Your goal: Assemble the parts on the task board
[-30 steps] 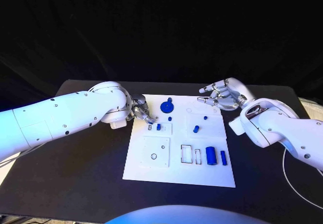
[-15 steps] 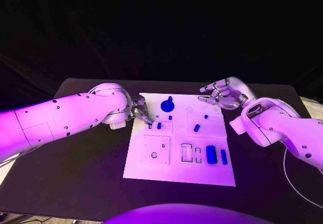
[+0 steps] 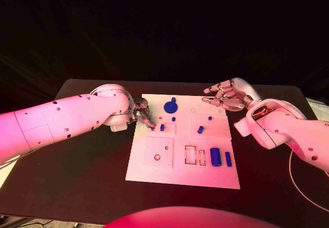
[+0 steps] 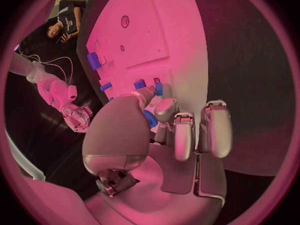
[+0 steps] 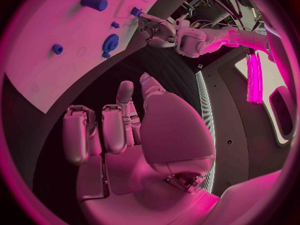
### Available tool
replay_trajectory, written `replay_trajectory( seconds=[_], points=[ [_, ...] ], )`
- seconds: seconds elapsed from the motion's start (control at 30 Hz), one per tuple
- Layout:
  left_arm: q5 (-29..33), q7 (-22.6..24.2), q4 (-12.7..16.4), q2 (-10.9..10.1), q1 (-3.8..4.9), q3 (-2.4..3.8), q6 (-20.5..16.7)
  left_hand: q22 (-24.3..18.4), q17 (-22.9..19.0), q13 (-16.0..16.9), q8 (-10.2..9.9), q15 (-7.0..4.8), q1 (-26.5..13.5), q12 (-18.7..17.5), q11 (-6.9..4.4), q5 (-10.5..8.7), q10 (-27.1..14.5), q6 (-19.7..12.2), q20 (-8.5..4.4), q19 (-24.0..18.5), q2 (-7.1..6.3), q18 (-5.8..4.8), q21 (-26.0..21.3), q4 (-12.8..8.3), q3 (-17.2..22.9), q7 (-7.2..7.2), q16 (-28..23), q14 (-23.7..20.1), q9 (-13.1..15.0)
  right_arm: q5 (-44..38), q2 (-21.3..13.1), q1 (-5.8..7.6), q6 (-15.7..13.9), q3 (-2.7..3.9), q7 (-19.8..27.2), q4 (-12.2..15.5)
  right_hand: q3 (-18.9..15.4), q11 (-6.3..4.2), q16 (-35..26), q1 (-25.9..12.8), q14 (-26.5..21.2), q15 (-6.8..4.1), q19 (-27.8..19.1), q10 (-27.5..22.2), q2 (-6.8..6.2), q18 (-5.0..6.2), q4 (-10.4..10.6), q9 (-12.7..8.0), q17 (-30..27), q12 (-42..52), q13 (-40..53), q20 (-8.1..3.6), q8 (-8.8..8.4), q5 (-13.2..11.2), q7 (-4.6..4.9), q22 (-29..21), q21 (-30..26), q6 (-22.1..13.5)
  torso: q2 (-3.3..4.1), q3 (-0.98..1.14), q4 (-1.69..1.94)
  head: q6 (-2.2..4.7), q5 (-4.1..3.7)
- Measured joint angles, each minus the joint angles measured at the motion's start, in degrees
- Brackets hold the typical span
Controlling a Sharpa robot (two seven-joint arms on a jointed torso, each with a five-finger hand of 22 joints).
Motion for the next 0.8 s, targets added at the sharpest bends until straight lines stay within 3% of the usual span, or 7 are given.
replay_trajectory(
  seconds=[0.67,0.8],
  points=[
    [0.19,-0.23,0.56,-0.19,-0.06,0.01,1.61,-0.01,-0.01,0.12,0.01,0.0,-0.01,0.38,0.01,-0.05,0.0,-0.01,0.0,0.0,0.02,0.0,0.0,0.17,0.17,0.03,0.0,0.0,0.07,0.06,-0.06,-0.09,0.12,0.0,0.1,-0.02,0.0,0.0,0.0,0.0,0.0,0.0,0.0,0.0,0.0,0.0,0.0,0.0,0.0,0.0,-0.07,0.0,0.0,0.23,0.0,-0.01,0.0,0.0,-0.02,0.04,0.03,-0.27,0.07],
    [0.52,-0.62,0.36,-0.03,-0.05,0.01,1.62,-0.01,-0.01,0.18,0.37,0.0,-1.54,0.39,-0.21,-0.06,0.62,0.2,0.0,0.0,0.61,0.0,0.0,0.52,0.59,-0.02,0.0,0.0,0.07,0.08,-0.09,-0.09,0.12,0.0,0.11,0.02,0.0,0.0,0.0,0.0,0.0,0.0,0.0,0.0,0.0,0.0,0.0,0.0,0.0,0.0,-0.08,0.0,0.0,0.26,0.0,-0.01,0.0,0.0,-0.03,0.05,0.03,-0.27,0.14]
  ],
)
